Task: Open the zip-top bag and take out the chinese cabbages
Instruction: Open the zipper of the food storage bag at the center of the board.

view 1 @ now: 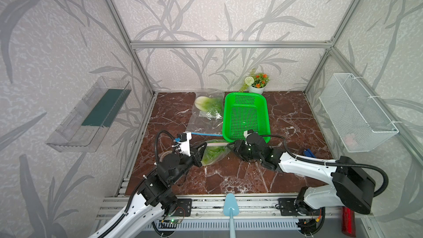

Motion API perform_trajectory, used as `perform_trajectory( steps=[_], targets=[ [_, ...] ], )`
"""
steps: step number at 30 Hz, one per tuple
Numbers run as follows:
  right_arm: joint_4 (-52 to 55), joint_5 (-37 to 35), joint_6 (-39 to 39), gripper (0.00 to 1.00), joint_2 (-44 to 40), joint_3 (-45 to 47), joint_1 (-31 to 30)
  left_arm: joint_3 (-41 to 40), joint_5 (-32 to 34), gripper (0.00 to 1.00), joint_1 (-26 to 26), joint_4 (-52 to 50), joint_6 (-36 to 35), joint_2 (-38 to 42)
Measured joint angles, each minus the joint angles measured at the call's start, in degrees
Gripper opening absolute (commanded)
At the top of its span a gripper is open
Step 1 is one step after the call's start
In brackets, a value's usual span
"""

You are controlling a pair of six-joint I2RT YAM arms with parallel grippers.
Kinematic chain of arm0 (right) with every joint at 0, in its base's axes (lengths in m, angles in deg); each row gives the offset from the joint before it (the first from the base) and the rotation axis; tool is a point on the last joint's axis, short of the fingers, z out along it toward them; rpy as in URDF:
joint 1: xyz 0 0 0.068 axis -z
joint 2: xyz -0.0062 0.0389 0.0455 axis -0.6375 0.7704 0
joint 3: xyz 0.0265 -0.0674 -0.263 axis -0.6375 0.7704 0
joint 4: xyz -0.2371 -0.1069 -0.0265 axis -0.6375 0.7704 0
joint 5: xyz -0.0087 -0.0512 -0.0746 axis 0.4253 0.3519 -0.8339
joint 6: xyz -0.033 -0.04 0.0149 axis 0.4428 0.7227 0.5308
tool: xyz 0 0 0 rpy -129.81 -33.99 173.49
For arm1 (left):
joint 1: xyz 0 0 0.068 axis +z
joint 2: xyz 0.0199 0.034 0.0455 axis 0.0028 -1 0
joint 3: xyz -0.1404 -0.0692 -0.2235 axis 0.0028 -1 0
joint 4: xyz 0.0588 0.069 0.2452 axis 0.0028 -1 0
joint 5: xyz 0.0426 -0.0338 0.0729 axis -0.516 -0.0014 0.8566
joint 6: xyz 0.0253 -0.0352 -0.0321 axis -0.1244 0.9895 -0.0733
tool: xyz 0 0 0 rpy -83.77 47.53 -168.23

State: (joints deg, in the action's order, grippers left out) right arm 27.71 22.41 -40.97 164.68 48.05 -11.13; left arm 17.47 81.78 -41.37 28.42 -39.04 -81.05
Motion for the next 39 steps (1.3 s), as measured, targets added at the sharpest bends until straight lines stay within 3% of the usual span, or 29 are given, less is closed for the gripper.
perform_trajectory(
  steps=[26, 33, 39],
  targets=[
    [0.7, -2.1, 1.1, 0.52, -2.4, 0.2, 1.1, -0.8, -3.1, 0.00, -1.1, -2.4, 0.1, -1.3],
    [0.8, -2.0, 0.8, 0.36, -2.8, 3.5, 0.9, -0.8, -4.2, 0.00, -2.0, -1.0, 0.2, -9.0],
    [1.6, -2.9, -0.1, 0.31, -7.1, 7.7, 0.2, 0.6, -4.7, 0.00, -3.5, 0.0, 0.0, -14.1]
  ],
)
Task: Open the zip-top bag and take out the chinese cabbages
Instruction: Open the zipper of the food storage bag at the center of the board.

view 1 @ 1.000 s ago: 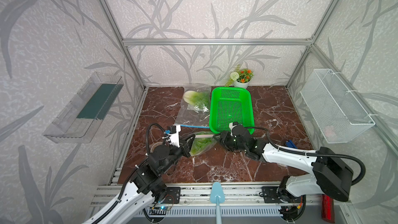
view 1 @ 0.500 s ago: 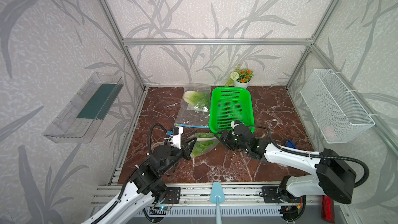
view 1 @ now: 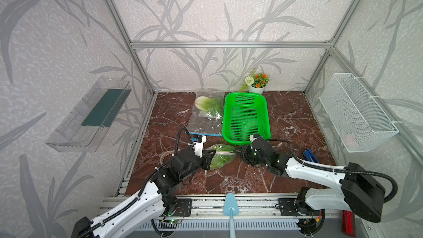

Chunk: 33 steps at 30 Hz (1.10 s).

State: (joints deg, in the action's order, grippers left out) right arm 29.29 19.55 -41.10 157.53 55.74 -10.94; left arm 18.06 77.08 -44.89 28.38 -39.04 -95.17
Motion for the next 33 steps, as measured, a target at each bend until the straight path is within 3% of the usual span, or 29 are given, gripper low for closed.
perform_trajectory(
  steps=[4, 8, 16, 25, 33],
  targets=[
    [1.0, -0.7, -0.2, 0.21, -3.1, 2.1, -0.2, 2.2, -0.1, 0.00, -0.4, 0.7, -0.1, -1.8],
    [1.6, -1.1, -0.4, 0.21, -4.5, 3.5, -0.5, 4.3, -0.9, 0.00, -0.9, 2.1, -0.1, -4.8],
    [1.4, -2.9, -1.6, 0.46, -5.4, 6.5, -0.5, 4.9, -1.3, 0.00, -2.7, 2.5, -1.1, -7.9],
    [-3.1, -4.5, -1.8, 0.51, -2.7, 6.1, 1.6, 4.9, -1.1, 0.00, -3.2, 2.4, -1.5, -7.2],
    [-9.9, -0.2, -2.2, 0.51, 5.9, 3.0, 2.2, 4.9, -1.0, 0.00, -3.3, 2.4, -1.6, -7.2]
  ],
)
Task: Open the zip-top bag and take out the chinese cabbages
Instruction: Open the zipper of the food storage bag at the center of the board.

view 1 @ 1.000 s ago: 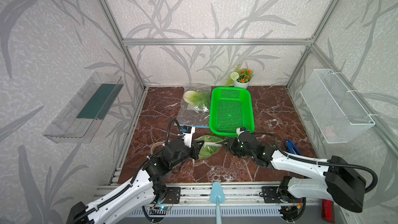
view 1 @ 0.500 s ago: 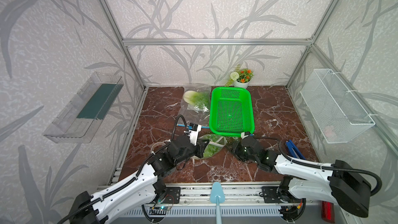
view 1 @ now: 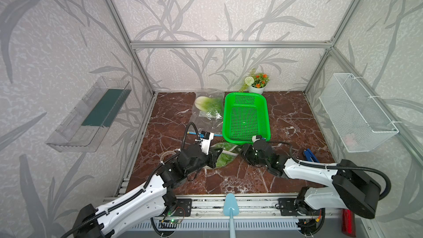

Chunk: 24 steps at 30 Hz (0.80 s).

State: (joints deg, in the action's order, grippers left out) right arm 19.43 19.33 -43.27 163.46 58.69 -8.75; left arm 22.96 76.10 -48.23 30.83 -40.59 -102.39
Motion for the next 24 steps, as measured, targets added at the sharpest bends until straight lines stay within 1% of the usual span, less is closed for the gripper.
perform_trajectory(
  steps=[1, 3, 5, 7, 10, 11, 13, 14, 17, 20, 24],
  targets=[
    [-1.2, 1.0, -0.2, 0.49, 1.3, -0.1, 0.0, 0.0, 0.1, 0.00, -0.1, 0.0, 0.0, 0.0],
    [-3.5, 2.9, -0.2, 0.37, 3.5, -0.9, 0.0, 0.0, 0.2, 0.00, -0.2, 0.0, 0.0, 0.0],
    [-5.8, 4.9, -0.9, 0.16, 5.3, -2.0, 0.0, 0.0, 0.5, 0.00, -0.3, 0.0, 0.0, 0.3],
    [-7.3, 6.0, -1.5, 0.01, 6.2, -2.1, -0.1, 0.0, 1.0, 0.00, -0.3, -0.1, 0.0, 0.7],
    [-7.8, 6.6, -1.5, 0.00, 6.0, -2.1, -0.2, 0.2, 2.3, 0.00, -0.3, -1.6, 0.0, 2.1],
    [-7.2, 6.7, -1.4, 0.00, 5.7, -2.1, -0.3, 0.5, 3.0, 0.07, -0.3, -2.6, 0.0, 2.7],
    [-4.6, 6.8, -0.5, 0.00, 4.3, -2.4, -0.3, 1.9, 4.2, 0.17, -0.4, -5.3, -0.2, 3.6],
    [-2.1, 6.6, 0.4, 0.00, 3.1, -2.8, -0.4, 3.0, 5.0, 0.23, -0.4, -6.5, -0.1, 4.1],
    [7.3, 5.6, 5.1, 0.00, -0.8, -5.4, -0.6, 7.4, 7.7, 0.35, -0.4, -9.2, -0.8, 5.8],
    [16.2, 3.8, 11.6, 0.00, -4.4, -9.9, -0.5, 12.3, 9.7, 0.42, -0.4, -10.5, -2.8, 6.9],
    [25.0, 1.9, 21.0, 0.00, -7.5, -16.0, -0.5, 20.4, 11.5, 0.42, -0.4, -15.1, -6.3, 4.9]
  ],
)
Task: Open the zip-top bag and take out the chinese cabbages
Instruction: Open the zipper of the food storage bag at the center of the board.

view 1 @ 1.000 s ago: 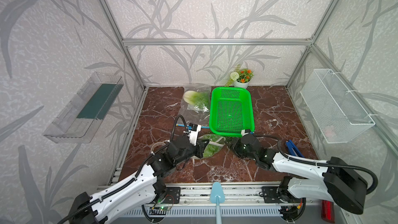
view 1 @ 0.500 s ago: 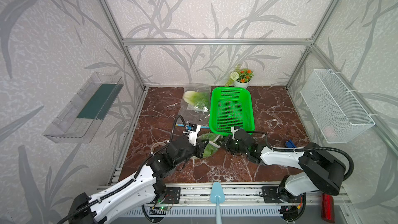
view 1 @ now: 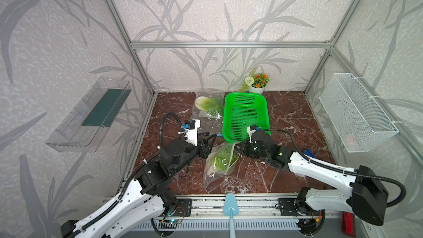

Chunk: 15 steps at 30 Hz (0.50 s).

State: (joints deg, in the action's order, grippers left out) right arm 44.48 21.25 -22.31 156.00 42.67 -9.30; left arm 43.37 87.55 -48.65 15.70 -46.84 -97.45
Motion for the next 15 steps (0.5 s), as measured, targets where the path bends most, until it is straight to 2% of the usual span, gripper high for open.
perform_trajectory(
  steps=[3, 7, 10, 15],
  targets=[
    [3.2, -0.5, 6.0, 0.00, -0.5, -2.9, 0.0, 9.5, -0.9, 0.38, 0.2, -5.9, -1.9, -6.1],
    [4.8, -0.5, 12.0, 0.00, -0.2, -3.9, -0.1, 19.5, -7.1, 0.32, 0.3, -13.5, -3.4, -16.5],
    [5.8, -0.8, 15.5, 0.00, 0.7, -5.3, -0.2, 22.2, -12.2, 0.35, 0.3, -19.6, -3.8, -23.0],
    [7.4, -2.2, 19.9, 0.00, 1.2, -8.7, -1.2, 25.9, -20.6, 0.35, 0.9, -29.4, -2.1, -29.2]
  ],
)
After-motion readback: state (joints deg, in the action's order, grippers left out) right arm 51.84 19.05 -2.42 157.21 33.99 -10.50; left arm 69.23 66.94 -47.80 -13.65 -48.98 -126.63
